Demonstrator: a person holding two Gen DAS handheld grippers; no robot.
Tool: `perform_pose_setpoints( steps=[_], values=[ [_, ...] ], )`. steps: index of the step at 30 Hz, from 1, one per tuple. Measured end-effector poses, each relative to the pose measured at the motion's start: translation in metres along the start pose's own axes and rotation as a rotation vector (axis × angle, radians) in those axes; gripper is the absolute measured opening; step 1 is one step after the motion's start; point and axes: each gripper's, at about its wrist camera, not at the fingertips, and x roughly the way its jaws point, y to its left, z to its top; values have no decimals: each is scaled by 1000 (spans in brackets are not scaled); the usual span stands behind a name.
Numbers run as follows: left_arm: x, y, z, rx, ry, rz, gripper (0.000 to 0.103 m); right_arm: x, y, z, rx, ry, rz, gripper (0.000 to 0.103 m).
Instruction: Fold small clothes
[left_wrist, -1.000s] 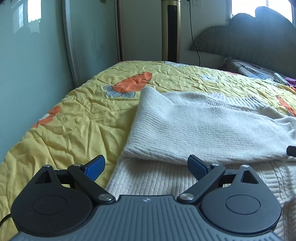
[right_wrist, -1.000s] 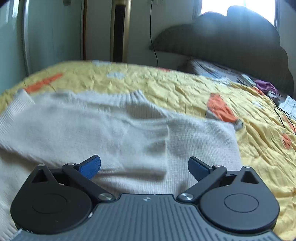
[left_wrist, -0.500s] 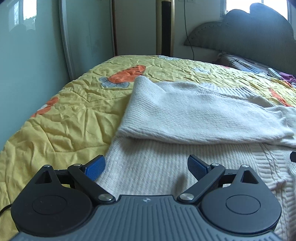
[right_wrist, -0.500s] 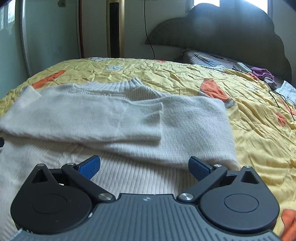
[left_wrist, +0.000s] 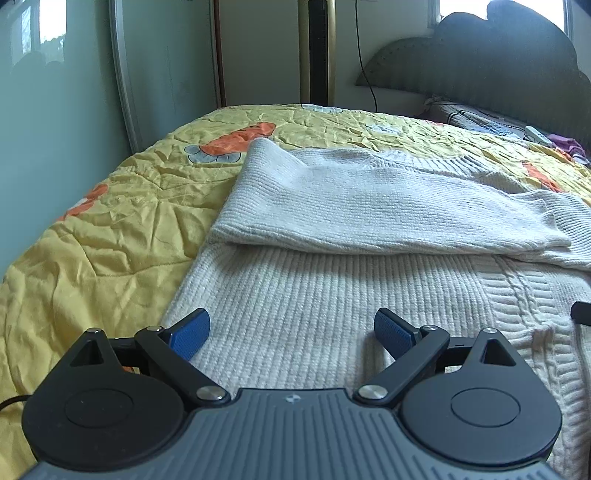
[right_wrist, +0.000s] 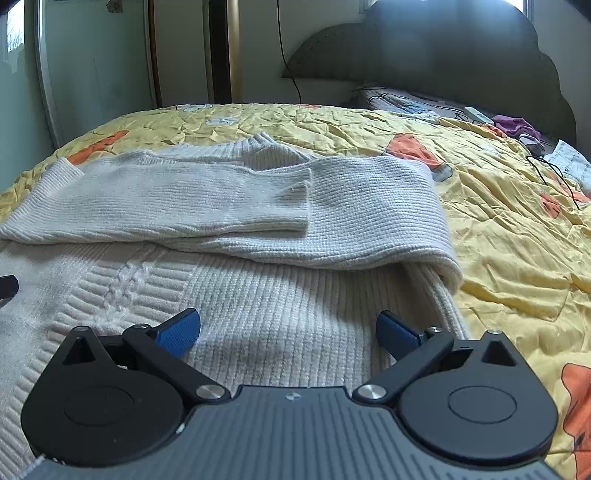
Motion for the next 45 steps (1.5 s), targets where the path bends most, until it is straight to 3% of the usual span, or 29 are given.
perform_pose_setpoints(
  steps=[12, 45],
  values=[
    [0, -10, -14, 31, -39, 46, 101, -4, -2, -14, -12, -35, 7, 103],
    [1, -5, -17, -8, -58, 35, 103, -4, -6, -19, 31, -60, 42, 103]
  ],
)
